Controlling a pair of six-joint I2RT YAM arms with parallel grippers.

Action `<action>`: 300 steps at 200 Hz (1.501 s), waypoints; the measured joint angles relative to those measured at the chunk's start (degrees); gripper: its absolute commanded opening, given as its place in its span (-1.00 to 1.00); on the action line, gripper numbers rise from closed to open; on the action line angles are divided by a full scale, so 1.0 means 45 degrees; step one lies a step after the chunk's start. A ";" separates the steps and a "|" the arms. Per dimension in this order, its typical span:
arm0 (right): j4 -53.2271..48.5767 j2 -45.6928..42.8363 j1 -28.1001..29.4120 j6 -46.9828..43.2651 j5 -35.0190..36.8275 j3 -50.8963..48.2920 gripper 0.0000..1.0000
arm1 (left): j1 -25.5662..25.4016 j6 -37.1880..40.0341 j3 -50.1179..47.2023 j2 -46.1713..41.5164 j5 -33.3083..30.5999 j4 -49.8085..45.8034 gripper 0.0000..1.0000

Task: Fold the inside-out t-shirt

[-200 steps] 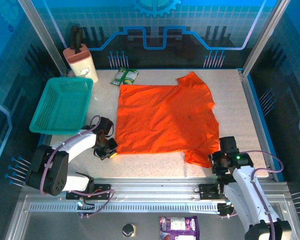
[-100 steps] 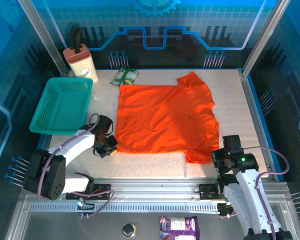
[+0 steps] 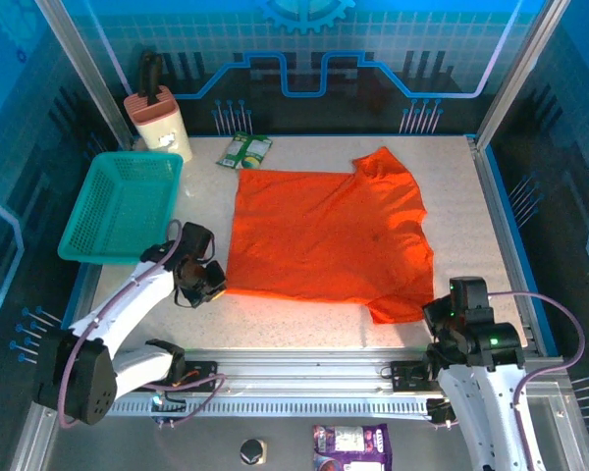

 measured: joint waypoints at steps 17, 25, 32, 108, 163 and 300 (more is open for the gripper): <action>0.0374 0.0141 0.0000 -0.0345 -0.0204 0.0097 -1.00 | -0.0005 0.0141 0.0325 0.0015 -0.0044 -0.0204 -1.00; 0.0617 0.0384 0.0000 -0.0549 -0.0291 0.0141 -1.00 | 0.0000 0.0194 0.0510 0.0107 -0.0034 -0.0219 -1.00; 0.0908 0.0714 0.0000 -0.0772 -0.0369 0.0199 -1.00 | 0.0000 0.0257 0.0738 0.0262 -0.0015 -0.0194 -1.00; 0.5615 0.6198 0.0000 -0.3978 -0.1287 0.2137 -1.00 | 0.0112 0.1457 0.3619 0.3283 0.0019 0.0301 -1.00; 0.7169 0.9097 0.0000 -0.5377 -0.1321 0.3385 -1.00 | 0.0219 0.2176 0.5017 0.5353 -0.0253 0.0442 -1.00; 0.8830 1.2352 -0.0495 -0.6883 -0.0733 0.4658 -1.00 | 0.0738 0.2535 0.6319 0.7252 -0.1302 0.1122 -1.00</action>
